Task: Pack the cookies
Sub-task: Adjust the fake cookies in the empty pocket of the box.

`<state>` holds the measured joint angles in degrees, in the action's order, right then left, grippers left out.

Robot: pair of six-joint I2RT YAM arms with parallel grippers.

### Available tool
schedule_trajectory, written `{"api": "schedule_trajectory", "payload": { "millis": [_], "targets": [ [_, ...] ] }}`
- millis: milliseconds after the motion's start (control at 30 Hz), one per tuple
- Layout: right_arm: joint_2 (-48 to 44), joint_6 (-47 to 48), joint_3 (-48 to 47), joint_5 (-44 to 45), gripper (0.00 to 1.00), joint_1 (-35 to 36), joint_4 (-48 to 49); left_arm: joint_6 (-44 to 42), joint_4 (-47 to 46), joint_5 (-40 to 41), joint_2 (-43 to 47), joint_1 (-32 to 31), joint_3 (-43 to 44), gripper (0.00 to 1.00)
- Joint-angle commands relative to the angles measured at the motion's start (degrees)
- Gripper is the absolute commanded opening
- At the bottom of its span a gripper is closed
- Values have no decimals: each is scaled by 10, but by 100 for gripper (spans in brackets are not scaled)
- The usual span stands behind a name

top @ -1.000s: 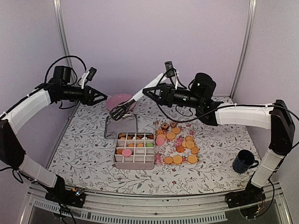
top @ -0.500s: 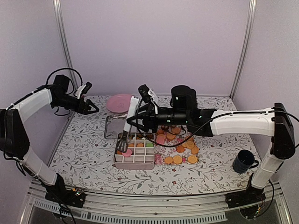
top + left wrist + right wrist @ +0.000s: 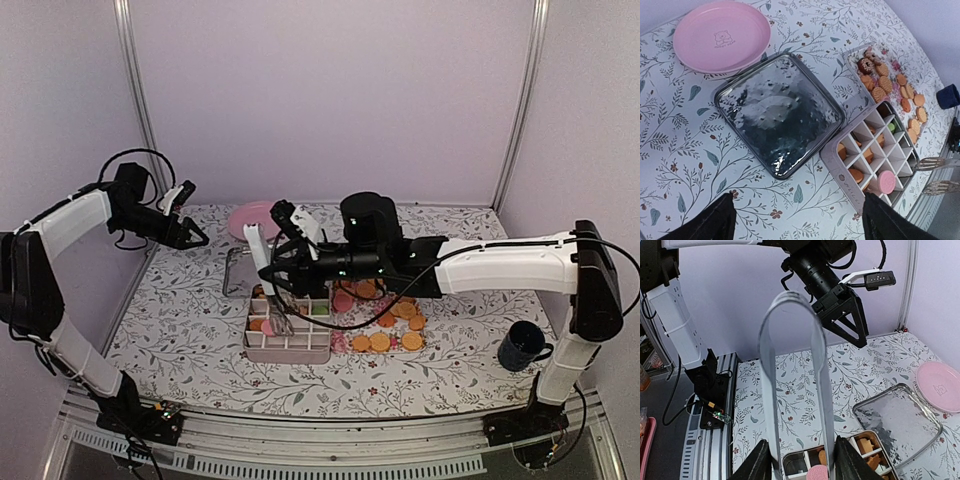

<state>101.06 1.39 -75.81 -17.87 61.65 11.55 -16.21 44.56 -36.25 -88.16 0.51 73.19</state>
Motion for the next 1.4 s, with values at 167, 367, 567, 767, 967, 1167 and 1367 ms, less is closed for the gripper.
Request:
{"api": "schedule_trajectory", "payload": {
  "millis": [167,367,567,767,967,1167,1367],
  "targets": [
    [52,19,-66,19,42,22,26,14,-10,-19,3,7,-10,88],
    [86,40,-96,47,42,45,27,15,-13,-22,4,7,-9,88],
    [106,78,-106,101,41,63,26,16,-16,-26,6,11,-12,88],
    [115,85,-104,120,39,63,26,15,-17,-28,8,15,-11,88],
    [121,91,-99,139,36,65,27,19,-17,-34,6,17,-9,87],
    [113,95,-87,142,35,65,26,19,-18,-35,7,17,-5,87],
    [98,92,-69,160,34,65,27,21,-18,-38,6,18,-4,87]
  ]
}}
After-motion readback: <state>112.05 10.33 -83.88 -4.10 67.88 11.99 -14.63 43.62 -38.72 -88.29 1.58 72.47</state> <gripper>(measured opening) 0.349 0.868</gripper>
